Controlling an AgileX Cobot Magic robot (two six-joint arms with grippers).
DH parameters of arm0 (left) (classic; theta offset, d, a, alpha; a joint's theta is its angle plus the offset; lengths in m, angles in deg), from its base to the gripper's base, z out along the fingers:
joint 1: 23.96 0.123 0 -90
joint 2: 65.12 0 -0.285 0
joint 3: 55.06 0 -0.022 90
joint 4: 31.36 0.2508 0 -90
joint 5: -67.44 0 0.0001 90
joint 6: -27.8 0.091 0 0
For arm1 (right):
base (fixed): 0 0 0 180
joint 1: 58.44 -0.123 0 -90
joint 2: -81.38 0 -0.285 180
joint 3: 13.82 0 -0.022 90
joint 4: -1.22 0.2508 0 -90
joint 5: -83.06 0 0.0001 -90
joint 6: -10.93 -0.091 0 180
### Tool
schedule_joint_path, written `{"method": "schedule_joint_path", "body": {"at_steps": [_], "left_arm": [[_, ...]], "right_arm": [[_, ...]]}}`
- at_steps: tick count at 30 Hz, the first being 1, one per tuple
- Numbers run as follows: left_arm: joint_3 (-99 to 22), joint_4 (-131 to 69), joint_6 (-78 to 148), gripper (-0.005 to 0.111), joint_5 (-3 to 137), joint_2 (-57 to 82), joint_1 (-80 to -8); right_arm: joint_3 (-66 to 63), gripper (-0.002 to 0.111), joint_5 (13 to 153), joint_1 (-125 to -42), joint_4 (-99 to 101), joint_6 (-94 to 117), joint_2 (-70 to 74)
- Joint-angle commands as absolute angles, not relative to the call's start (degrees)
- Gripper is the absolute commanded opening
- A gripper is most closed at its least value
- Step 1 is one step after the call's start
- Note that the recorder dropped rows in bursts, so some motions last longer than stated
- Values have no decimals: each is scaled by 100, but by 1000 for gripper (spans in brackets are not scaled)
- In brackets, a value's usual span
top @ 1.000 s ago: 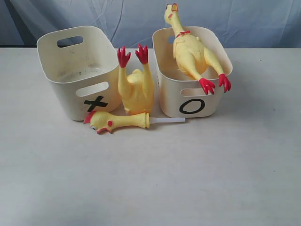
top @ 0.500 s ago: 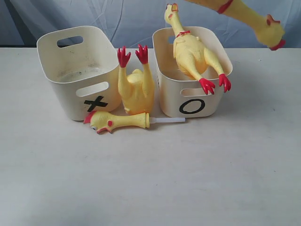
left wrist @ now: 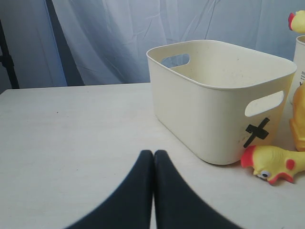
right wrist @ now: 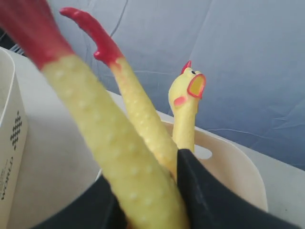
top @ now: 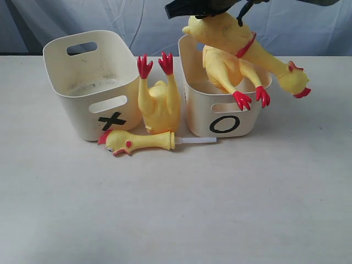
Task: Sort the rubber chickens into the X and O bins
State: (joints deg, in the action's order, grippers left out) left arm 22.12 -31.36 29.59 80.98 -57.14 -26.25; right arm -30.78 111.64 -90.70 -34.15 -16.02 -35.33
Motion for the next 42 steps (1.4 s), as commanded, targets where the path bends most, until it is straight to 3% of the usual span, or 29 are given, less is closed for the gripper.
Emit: {"method": "schedule_joint_path", "body": {"at_steps": [1, 6, 15, 21, 42], "left_arm": [[2216, -3136, 2936, 0, 8114, -5733, -2653], [2216, -3136, 2936, 0, 8114, -5733, -2653], [2216, -3136, 2936, 0, 8114, -5733, -2653], [2216, -3136, 2936, 0, 8114, -5733, -2653], [2216, -3136, 2936, 0, 8114, -5733, -2653]], "right_arm": [[-3102, 13, 11083, -9049, -3418, -1588, -3571], [-3102, 37, 11115, -9049, -3181, -1588, -3660], [-3102, 39, 11348, -9049, -3125, -1574, -3700], [-3102, 57, 11414, -9049, -3006, -1563, -3727], [-3102, 64, 11542, -9105, -2306, -979, -4084]]}}
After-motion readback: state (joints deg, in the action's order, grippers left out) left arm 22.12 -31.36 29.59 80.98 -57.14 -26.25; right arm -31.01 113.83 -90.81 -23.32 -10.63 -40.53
